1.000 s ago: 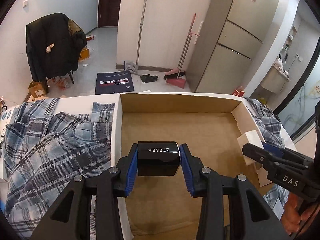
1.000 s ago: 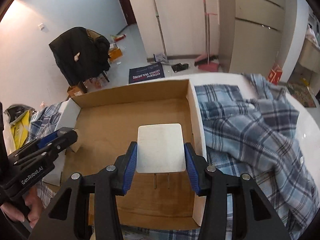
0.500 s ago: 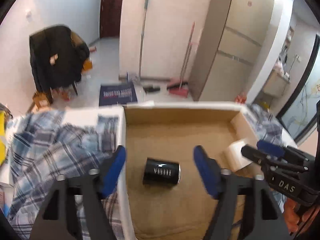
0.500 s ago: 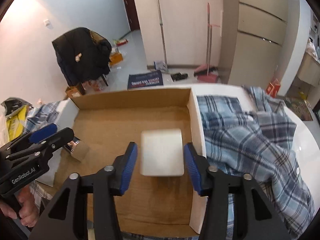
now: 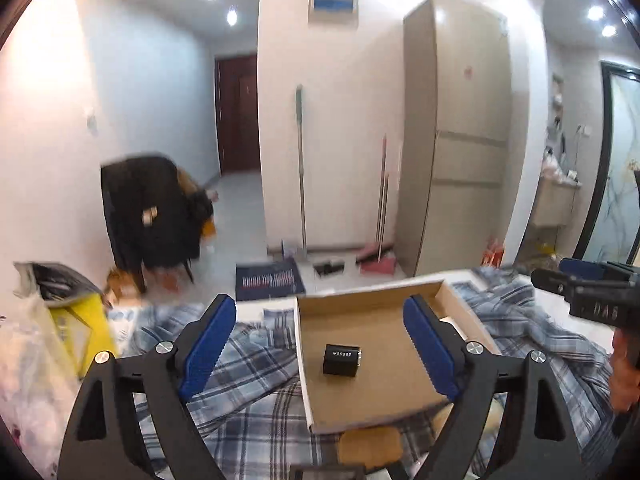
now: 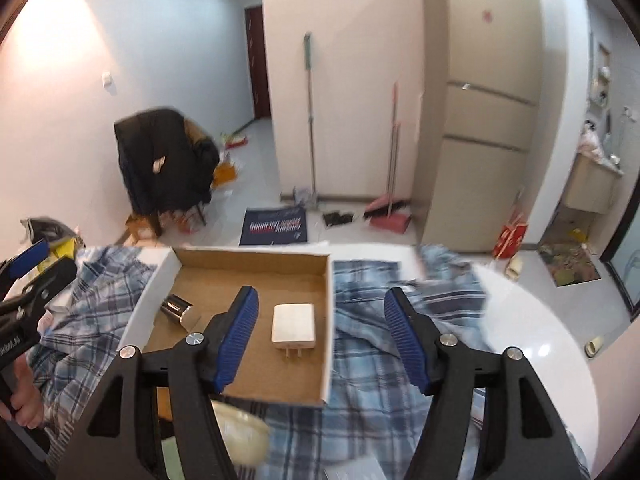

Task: Organize rigid objects
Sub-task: 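Lower both items into the cardboard box and open both grippers, then lift both grippers away from the cardboard box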

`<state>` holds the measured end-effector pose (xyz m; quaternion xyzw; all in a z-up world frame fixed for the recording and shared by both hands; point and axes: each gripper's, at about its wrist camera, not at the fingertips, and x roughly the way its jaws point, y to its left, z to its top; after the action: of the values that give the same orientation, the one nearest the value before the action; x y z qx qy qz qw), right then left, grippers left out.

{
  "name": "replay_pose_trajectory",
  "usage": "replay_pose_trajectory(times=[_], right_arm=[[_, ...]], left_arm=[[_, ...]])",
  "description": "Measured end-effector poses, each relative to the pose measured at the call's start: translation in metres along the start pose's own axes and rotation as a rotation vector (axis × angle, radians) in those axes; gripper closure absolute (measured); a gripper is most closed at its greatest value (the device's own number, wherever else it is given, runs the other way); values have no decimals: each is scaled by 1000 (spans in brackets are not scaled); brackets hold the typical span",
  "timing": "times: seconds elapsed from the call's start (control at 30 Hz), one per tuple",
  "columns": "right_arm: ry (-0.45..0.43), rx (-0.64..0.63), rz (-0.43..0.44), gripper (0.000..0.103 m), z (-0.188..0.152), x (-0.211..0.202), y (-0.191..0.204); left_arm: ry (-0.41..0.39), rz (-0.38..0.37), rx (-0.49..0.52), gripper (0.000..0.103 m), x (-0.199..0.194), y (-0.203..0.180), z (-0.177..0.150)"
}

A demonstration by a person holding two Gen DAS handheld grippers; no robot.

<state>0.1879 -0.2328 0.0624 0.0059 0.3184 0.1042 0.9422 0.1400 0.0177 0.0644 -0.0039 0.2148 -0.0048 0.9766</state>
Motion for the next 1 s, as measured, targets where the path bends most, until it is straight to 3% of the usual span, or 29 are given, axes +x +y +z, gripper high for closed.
replay_pose_trajectory(times=[0.1, 0.2, 0.37, 0.5, 0.67, 0.83, 1.0], right_arm=[[-50, 30, 27, 35, -5, -38, -5], [-94, 24, 45, 29, -12, -71, -2], [-140, 31, 68, 22, -26, -110, 0], [-158, 39, 84, 20, -40, -131, -1], [-168, 59, 82, 17, -51, -136, -3], [-164, 34, 34, 17, -55, -128, -4], [-141, 22, 26, 17, -64, -110, -8]], left_arm=[[-84, -76, -24, 0, -45, -4, -5], [-151, -94, -22, 0, -84, -16, -8], [-203, 1, -42, 0, -134, -32, -11], [-285, -84, -91, 0, -173, -32, -16], [-318, -63, -91, 0, -174, -33, -24], [-243, -41, -54, 0, -155, -38, -32], [-218, -36, -82, 0, -142, -31, -37]])
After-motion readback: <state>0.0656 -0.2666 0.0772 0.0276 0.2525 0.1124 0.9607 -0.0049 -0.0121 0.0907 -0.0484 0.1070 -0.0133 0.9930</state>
